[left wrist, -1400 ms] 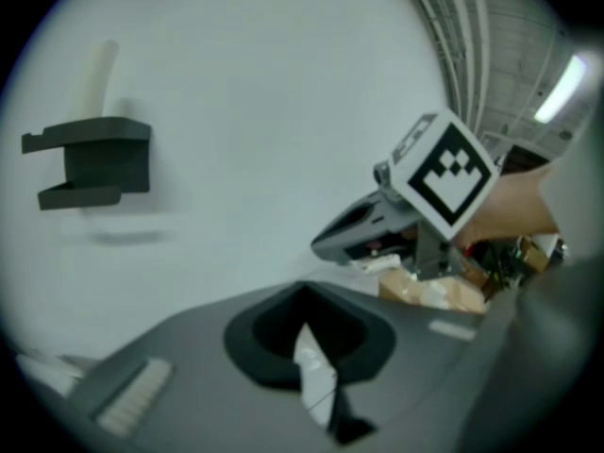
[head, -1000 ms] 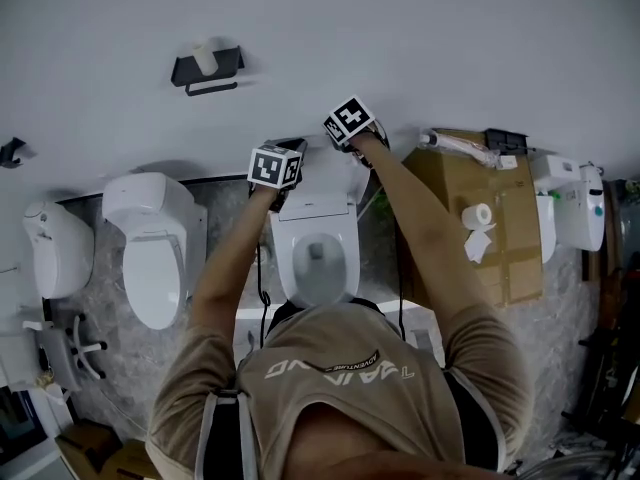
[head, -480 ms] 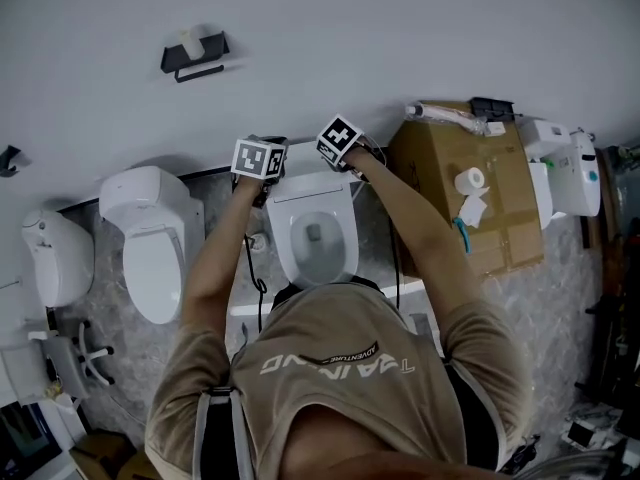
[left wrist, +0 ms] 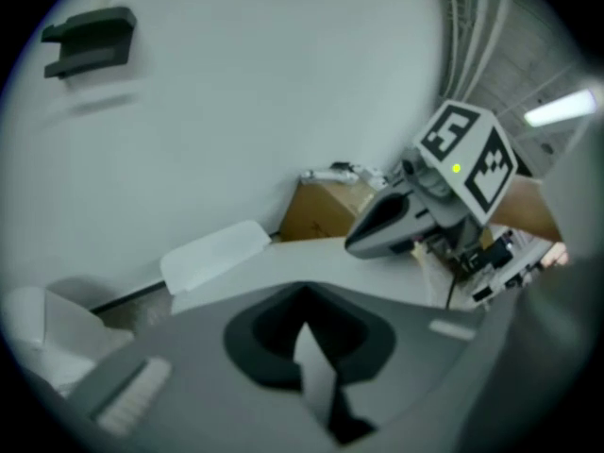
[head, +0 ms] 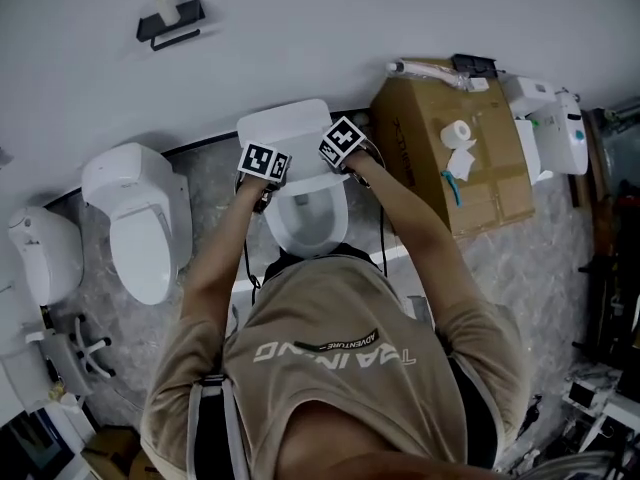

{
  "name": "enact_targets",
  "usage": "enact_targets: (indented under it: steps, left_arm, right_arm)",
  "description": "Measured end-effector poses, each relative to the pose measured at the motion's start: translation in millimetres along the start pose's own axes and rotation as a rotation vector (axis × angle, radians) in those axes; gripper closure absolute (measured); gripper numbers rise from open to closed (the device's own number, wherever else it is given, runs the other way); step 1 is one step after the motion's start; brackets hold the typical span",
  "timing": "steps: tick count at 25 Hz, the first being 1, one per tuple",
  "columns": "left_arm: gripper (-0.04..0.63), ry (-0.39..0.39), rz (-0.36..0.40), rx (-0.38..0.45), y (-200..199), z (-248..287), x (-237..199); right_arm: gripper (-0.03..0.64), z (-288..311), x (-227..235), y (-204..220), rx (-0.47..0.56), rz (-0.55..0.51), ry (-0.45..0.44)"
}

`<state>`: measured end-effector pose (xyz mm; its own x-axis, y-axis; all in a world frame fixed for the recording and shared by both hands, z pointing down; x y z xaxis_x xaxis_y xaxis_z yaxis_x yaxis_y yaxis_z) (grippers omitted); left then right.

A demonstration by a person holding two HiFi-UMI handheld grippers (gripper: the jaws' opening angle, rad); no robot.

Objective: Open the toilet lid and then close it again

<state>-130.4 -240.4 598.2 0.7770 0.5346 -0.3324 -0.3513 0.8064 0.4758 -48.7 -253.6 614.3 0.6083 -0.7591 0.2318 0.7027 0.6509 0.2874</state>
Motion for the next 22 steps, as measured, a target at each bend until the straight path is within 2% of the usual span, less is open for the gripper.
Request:
enact_targets:
  steps: [3,12,19,22]
  left_arm:
    - [0.592,0.044,-0.005,-0.048,22,10,14]
    - [0.594,0.081,-0.026,-0.132,74,34,33]
    - [0.592,0.051,-0.112,-0.183,115,60,31]
    - [0.592,0.044,-0.203,-0.194,137,72,29]
  right_arm:
    - [0.606,9,-7,23,-0.016,0.034,-0.003]
    - [0.606,31,-28,75,-0.052,0.129,0.019]
    - [0.606,58,-34,103,-0.063,0.226,-0.008]
    - [0.606,74,-40,124,-0.111,0.253,-0.003]
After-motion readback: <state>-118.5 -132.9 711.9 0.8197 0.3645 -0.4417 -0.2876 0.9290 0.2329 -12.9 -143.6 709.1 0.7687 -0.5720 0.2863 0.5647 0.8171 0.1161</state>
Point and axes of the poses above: the fingertips, and each gripper's own axes: z forward along the fingers, x to its right, y out of its underside, the point moved 1 cm from there along -z, backward along the fingers, and after that the axes turned 4 degrees about -x, right-handed, at the moved point
